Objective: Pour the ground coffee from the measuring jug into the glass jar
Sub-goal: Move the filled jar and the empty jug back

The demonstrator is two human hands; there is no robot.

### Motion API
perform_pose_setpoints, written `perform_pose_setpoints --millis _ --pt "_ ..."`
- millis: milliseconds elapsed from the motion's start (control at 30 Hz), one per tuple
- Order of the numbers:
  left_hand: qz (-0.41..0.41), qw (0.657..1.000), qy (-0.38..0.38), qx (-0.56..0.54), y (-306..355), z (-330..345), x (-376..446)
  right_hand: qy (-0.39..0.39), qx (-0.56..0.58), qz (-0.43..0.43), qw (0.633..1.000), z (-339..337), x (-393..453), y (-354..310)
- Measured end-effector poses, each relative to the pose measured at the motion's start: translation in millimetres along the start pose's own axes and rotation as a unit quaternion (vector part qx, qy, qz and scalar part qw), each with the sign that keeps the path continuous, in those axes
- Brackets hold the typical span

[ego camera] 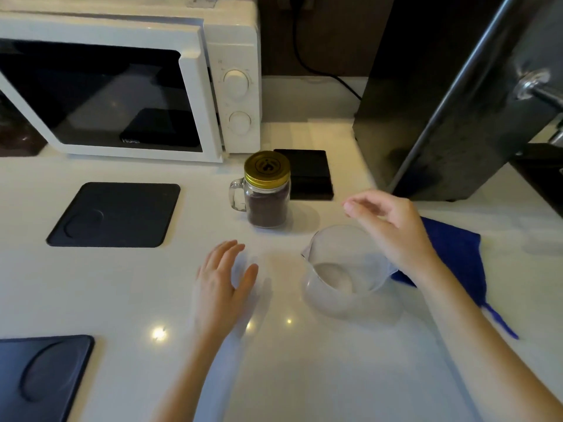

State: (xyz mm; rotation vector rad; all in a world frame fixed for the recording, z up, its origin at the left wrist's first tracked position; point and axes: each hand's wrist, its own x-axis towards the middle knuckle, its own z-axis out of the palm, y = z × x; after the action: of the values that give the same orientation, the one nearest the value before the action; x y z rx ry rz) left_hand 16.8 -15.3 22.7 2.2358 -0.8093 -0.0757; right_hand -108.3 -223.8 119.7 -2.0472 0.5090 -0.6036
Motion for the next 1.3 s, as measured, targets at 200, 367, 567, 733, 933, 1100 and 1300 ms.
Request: perform_pose_setpoints --millis 200,367,567,733,933,1100,1300 --pt "0.019 0.993 -0.072 0.089 -2 9 -23 0.127 0.042 0.058 0.989 5 -49 30" --pt "0.022 0.99 -0.077 0.115 -6 12 -23 0.126 0.081 0.088 0.985 13 -63 38" --pt "0.019 0.99 -0.075 0.116 -8 13 -23 0.145 0.087 0.052 0.984 16 -56 33" --pt "0.016 0.99 -0.079 0.117 -9 12 -23 0.165 0.094 0.038 0.981 14 -29 31" --pt "0.012 0.991 -0.079 0.111 -7 11 -24 0.188 0.088 0.032 0.978 14 19 36" --pt "0.012 0.991 -0.077 0.105 -7 11 -24 0.17 0.045 0.035 0.984 17 48 47" --pt "0.012 0.992 -0.073 0.098 -7 11 -25 0.151 0.026 0.048 0.987 17 64 56"
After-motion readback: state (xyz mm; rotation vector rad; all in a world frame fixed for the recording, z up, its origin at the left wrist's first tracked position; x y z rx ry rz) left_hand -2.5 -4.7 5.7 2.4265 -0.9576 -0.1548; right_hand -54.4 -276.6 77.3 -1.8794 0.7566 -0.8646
